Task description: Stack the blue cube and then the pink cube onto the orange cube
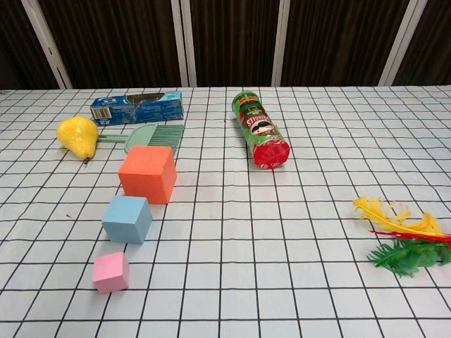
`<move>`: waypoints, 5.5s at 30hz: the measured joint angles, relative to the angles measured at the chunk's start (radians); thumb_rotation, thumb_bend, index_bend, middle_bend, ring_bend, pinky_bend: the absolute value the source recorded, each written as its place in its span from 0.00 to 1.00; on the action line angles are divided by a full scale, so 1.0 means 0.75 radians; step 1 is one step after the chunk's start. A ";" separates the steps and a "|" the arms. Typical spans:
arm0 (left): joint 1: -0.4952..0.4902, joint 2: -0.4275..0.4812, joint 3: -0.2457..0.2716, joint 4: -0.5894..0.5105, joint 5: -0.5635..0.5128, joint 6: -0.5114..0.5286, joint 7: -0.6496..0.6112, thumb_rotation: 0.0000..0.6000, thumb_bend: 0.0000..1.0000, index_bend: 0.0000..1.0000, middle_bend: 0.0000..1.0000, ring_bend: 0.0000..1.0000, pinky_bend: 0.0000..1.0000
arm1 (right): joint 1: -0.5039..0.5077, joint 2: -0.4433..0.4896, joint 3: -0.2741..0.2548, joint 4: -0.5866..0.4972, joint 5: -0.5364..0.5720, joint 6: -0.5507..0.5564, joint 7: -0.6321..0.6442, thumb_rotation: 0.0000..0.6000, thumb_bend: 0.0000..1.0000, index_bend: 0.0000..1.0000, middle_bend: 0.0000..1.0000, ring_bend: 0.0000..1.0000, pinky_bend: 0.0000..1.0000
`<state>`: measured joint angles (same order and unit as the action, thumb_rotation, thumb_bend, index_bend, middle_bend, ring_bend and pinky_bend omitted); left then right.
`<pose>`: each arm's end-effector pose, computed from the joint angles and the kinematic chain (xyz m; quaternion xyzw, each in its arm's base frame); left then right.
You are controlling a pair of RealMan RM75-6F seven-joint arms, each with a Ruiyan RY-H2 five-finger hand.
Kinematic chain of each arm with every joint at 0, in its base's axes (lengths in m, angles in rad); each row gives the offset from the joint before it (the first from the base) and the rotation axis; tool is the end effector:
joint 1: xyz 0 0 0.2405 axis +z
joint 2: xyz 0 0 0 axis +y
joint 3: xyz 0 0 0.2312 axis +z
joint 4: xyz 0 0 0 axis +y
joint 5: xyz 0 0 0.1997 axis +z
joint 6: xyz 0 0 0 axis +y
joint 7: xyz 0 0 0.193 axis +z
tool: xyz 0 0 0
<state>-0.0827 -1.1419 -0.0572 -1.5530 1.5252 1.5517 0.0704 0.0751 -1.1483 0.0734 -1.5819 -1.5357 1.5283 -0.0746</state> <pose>-0.2834 0.2283 0.1673 -0.6036 -0.3294 -0.3836 0.6165 -0.2778 -0.2289 0.1609 0.6021 -0.3412 0.3905 0.6070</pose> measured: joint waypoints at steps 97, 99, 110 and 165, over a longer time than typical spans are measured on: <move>-0.451 -0.656 -0.068 -0.391 -0.605 -0.322 1.023 1.00 0.21 0.32 0.91 0.65 0.85 | 0.004 0.061 -0.015 0.051 -0.001 -0.038 0.225 1.00 0.30 0.15 0.20 0.21 0.22; -0.454 -0.664 -0.071 -0.388 -0.607 -0.313 1.026 1.00 0.21 0.32 0.91 0.65 0.85 | 0.004 0.062 -0.014 0.053 0.000 -0.036 0.230 1.00 0.30 0.15 0.20 0.21 0.22; -0.488 -0.689 -0.081 -0.382 -0.650 -0.316 1.062 1.00 0.21 0.34 0.91 0.65 0.85 | 0.007 0.061 -0.014 0.055 -0.001 -0.041 0.229 1.00 0.30 0.15 0.20 0.21 0.22; -0.632 -0.649 -0.254 -0.676 -0.828 -0.137 1.278 1.00 0.34 0.46 0.91 0.66 0.86 | 0.011 0.056 -0.012 0.060 0.001 -0.040 0.233 1.00 0.30 0.15 0.20 0.22 0.24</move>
<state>-0.5564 -1.6287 -0.2477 -2.0602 0.9038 1.4486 1.0289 0.0833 -1.1061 0.0645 -1.5366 -1.5349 1.4985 0.1001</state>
